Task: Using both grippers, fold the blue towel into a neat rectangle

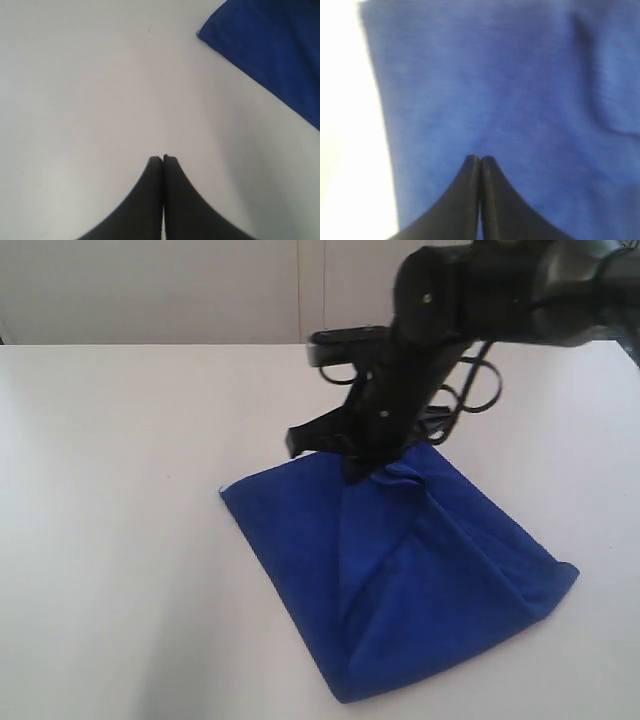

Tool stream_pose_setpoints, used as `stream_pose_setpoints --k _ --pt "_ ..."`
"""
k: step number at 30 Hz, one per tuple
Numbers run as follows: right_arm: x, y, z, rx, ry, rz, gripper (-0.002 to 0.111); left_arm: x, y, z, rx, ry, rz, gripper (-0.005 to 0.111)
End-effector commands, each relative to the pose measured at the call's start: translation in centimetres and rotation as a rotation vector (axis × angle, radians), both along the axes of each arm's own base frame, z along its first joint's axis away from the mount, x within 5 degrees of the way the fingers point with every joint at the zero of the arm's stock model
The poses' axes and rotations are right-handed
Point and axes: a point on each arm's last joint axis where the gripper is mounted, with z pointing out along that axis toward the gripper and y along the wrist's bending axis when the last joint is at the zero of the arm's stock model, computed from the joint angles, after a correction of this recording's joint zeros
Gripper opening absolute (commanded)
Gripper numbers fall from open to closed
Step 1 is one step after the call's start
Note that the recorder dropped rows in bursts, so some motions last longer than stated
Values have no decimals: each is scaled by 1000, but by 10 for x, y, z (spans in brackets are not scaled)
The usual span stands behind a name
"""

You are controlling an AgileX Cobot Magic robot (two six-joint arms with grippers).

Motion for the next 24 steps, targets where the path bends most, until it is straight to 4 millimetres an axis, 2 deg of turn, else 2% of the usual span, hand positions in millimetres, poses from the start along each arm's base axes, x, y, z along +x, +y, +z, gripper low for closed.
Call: stream_pose_setpoints --k 1,5,10,17,24 --pt "-1 42 -22 -9 15 99 0 -2 -1 -2 -5 5 -4 0" --pt "-4 66 -52 -39 55 147 0 -2 -1 -2 -5 5 -4 0" --pt "0 76 -76 -57 77 155 0 -2 -1 -2 -5 5 -4 0" --pt "4 79 -93 -48 68 136 0 -2 -1 -2 -5 5 -4 0" --pt "14 84 -103 15 15 28 0 -2 -1 -2 -5 5 -4 0"
